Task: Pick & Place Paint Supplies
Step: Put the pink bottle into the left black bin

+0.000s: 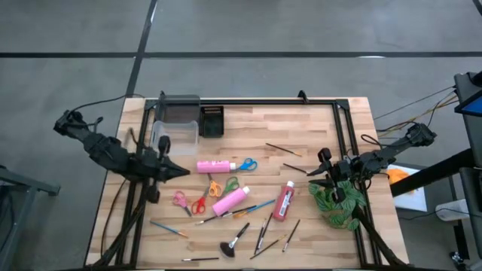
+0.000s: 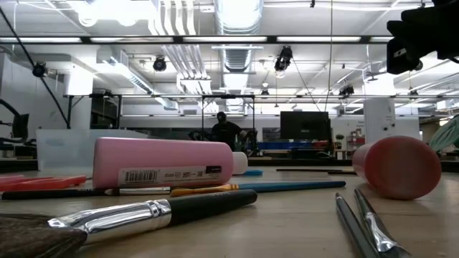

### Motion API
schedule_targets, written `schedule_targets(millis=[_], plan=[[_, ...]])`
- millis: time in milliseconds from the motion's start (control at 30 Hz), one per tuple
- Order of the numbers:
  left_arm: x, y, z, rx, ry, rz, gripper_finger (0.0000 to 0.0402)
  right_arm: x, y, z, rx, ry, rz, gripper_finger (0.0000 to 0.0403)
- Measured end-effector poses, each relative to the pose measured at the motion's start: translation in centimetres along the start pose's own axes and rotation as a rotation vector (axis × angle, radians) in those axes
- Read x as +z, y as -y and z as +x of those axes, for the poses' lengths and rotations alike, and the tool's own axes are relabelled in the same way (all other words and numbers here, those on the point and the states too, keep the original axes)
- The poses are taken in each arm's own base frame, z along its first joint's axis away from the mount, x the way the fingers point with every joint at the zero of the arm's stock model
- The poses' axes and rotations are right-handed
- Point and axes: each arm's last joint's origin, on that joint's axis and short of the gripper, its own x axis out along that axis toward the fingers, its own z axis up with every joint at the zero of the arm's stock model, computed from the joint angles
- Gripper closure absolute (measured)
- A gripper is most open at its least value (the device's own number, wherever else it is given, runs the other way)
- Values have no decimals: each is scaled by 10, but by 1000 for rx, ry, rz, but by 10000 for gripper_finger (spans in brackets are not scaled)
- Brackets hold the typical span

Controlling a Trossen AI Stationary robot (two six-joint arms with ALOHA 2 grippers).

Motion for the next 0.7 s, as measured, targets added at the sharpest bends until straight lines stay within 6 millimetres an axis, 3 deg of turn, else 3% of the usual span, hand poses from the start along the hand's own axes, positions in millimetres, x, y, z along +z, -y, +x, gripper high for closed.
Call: schedule_targets(millis=[267, 567, 700], plan=[[9, -4, 46, 98, -216, -5, 402, 0, 0, 0, 0, 0, 0, 306], [-31, -61, 105, 17, -462, -177, 402, 0, 0, 0, 0, 0, 0, 306], [-41, -81, 123, 22, -498, -151, 402, 0, 0, 0, 0, 0, 0, 305]])
